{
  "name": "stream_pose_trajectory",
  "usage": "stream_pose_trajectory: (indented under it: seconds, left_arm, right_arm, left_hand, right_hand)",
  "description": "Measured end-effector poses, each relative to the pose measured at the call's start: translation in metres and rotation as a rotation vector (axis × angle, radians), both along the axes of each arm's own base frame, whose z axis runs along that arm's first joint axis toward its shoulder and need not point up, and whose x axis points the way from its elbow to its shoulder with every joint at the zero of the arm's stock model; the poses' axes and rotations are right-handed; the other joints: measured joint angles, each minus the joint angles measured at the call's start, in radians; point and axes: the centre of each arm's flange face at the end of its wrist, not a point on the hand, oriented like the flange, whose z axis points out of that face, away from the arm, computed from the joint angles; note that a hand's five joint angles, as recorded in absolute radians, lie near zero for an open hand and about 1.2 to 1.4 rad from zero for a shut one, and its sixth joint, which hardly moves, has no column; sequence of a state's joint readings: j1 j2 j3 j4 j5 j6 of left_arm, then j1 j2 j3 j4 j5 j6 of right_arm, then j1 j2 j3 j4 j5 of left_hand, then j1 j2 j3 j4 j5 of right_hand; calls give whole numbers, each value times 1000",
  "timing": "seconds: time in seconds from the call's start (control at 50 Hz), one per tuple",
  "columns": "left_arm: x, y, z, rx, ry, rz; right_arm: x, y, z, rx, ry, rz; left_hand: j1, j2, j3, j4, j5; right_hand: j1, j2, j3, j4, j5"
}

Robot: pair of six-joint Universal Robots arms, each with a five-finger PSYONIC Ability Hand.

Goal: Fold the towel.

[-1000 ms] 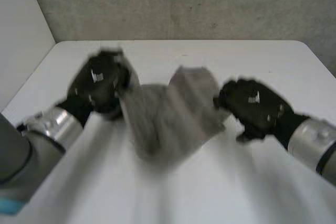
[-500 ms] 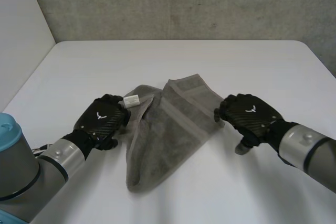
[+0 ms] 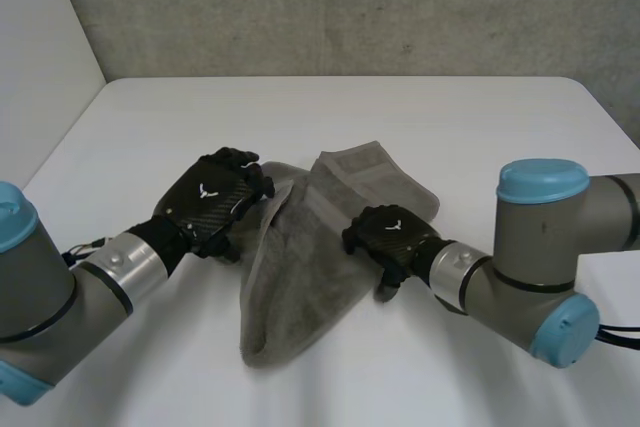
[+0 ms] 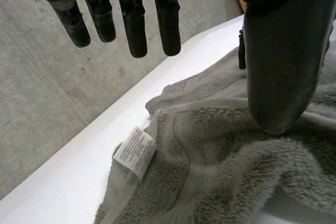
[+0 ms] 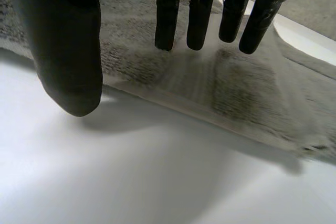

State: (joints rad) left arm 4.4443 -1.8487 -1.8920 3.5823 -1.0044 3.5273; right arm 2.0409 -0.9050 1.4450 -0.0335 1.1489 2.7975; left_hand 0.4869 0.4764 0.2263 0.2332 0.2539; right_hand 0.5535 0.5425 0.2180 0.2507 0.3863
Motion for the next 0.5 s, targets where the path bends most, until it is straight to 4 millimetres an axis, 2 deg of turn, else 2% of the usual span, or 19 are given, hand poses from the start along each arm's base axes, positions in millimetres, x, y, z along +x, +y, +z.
stream_pose_trajectory:
  seconds: [0.1,0.3,0.36,0.42,0.5]
  left_arm:
    - [-3,-11,-8,12,-3,-10]
    - [-10,-22,-23,41,-6,-54]
    - [-13,-24,-27,40,-13,-69]
    - [-15,-24,-29,31,-25,-80]
    - [-17,-25,-31,14,-46,-92]
  right_arm:
    - [9,1,-6,16,-22,5]
    - [14,-1,-12,-16,-22,-15]
    - [15,-1,-13,-22,-23,-17]
    - [15,-1,-11,-24,-24,-20]
    - [13,-2,-4,-34,-33,-27]
  left_hand:
    - [0,0,0,0,0]
    - [0,0,0,0,8]
    - [0,0,0,0,8]
    - [0,0,0,0,8]
    - [0,0,0,0,8]
  right_hand:
    - [127,142,0,0,122]
    - [370,351,0,0,349]
    - [584,475,0,0,587]
    - [670,543,0,0,764]
    - [732,729,0,0,780]
